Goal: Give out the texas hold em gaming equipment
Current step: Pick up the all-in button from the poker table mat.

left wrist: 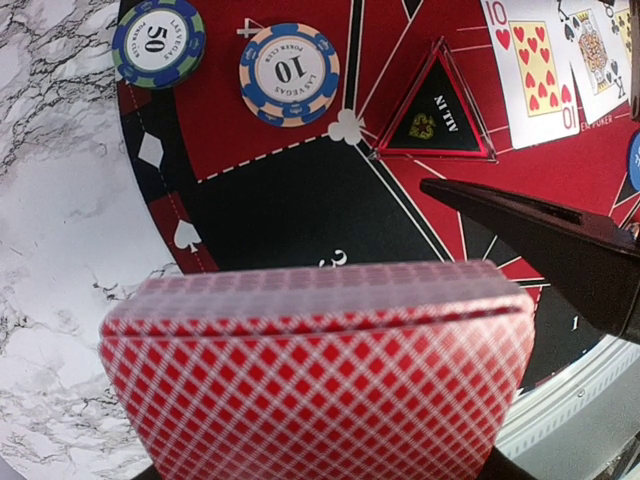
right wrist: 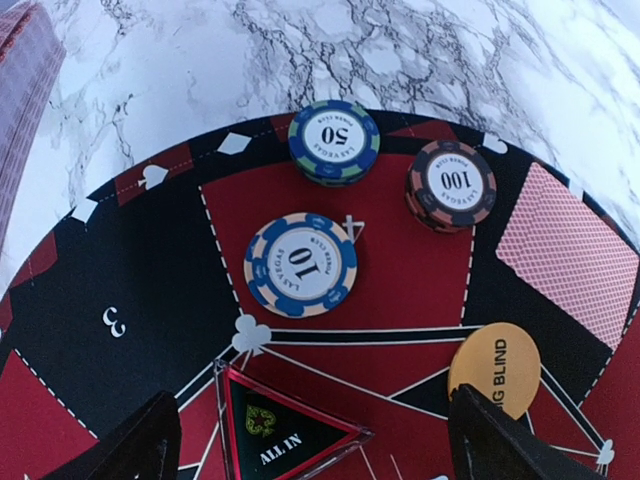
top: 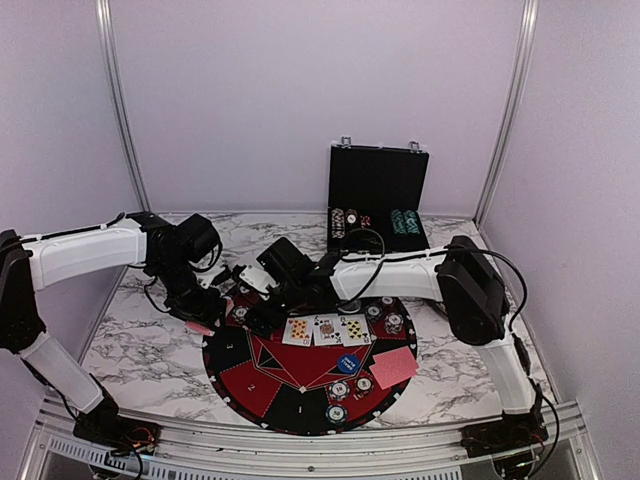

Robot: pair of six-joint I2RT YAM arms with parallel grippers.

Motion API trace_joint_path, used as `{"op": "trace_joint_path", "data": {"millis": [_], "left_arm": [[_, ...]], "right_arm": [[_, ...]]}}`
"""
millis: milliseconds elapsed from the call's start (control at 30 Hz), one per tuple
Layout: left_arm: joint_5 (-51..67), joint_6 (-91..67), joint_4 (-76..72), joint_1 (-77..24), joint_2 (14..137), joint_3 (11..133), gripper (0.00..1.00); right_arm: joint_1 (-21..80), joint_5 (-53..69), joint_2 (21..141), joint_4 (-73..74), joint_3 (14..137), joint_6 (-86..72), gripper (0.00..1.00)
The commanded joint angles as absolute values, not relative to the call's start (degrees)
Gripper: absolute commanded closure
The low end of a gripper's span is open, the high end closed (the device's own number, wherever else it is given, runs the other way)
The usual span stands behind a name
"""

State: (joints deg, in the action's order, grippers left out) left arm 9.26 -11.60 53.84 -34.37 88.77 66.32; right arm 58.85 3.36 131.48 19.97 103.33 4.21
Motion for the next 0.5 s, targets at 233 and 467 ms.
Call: {"op": "trace_joint_path", "data": {"millis": [233, 467], "left_arm": [[10.8, -11.4, 53.3, -34.0, 87.3, 66.1, 0.51], [11.0, -11.2, 53.3, -34.0, 87.6, 66.2, 0.51]], "right_arm": [[57.6, 6.4, 135.0, 30.2, 110.7, 6.6, 0.11], [57.7, 6.9, 138.3, 34.9, 115.7, 7.1, 0.11]]}}
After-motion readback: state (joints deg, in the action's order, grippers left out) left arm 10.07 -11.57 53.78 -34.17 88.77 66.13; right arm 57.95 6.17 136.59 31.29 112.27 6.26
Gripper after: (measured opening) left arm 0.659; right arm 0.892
